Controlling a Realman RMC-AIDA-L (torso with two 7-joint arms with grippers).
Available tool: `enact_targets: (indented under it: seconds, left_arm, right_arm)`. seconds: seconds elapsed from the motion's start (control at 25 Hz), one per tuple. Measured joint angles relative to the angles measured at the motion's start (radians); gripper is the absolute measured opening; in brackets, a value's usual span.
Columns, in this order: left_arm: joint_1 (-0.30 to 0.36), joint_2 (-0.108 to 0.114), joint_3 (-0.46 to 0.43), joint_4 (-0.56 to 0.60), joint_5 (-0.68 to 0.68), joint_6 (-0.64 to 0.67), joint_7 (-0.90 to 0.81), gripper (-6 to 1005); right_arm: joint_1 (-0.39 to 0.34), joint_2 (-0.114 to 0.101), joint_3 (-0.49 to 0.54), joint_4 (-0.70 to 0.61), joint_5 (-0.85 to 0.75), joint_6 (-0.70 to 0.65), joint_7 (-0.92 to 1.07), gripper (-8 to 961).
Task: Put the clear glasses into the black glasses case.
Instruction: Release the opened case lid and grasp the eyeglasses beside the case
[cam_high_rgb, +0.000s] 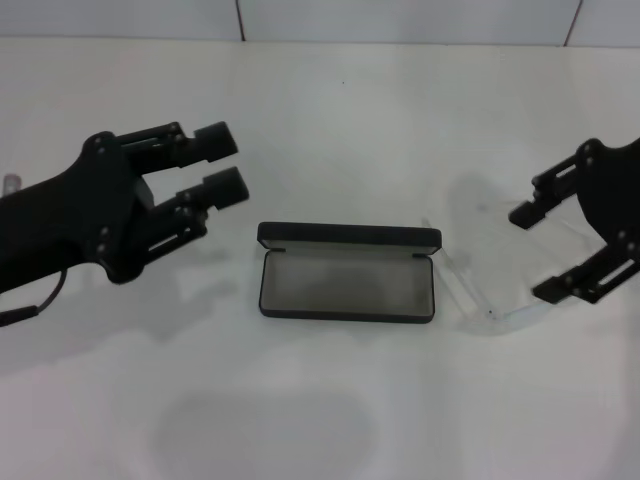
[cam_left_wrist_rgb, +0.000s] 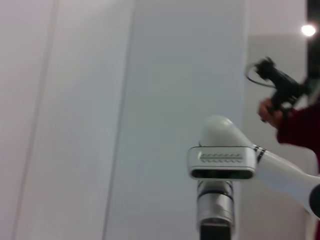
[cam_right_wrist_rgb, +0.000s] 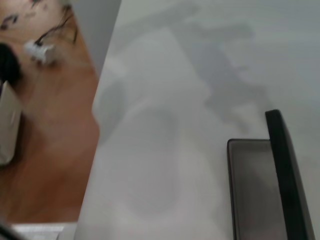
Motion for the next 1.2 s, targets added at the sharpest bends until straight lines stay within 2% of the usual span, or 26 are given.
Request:
enact_targets:
  seconds: [0.16, 0.28, 0.52, 0.96, 1.2]
  left_arm:
    - [-0.001, -0.003, -0.053, -0.098, -0.003, 0.000, 0.036, 397]
    - [0.001, -0.004, -0.058, -0.114, -0.003, 0.000, 0.037, 395]
    - [0.005, 0.004, -0.061, -0.144, -0.012, -0.001, 0.036, 391]
    - [0.003, 0.013, -0.062, -0.173, -0.004, -0.004, 0.039, 383]
    - [0.006, 0.015, -0.062, -0.177, -0.003, -0.004, 0.038, 378]
  right_arm:
    - [0.068, 0.007, -0.044, 0.009, -0.135, -0.025, 0.016, 785]
    - [0.071, 0.010, -0.092, 0.025, -0.176, -0.011, 0.013, 765]
    - [0.066, 0.031, -0.188, 0.068, -0.247, 0.053, 0.006, 755]
    - [0.056, 0.034, -0.278, 0.125, -0.307, 0.158, 0.004, 737]
    - [0.064, 0.034, -0.326, 0.204, -0.324, 0.245, -0.009, 727]
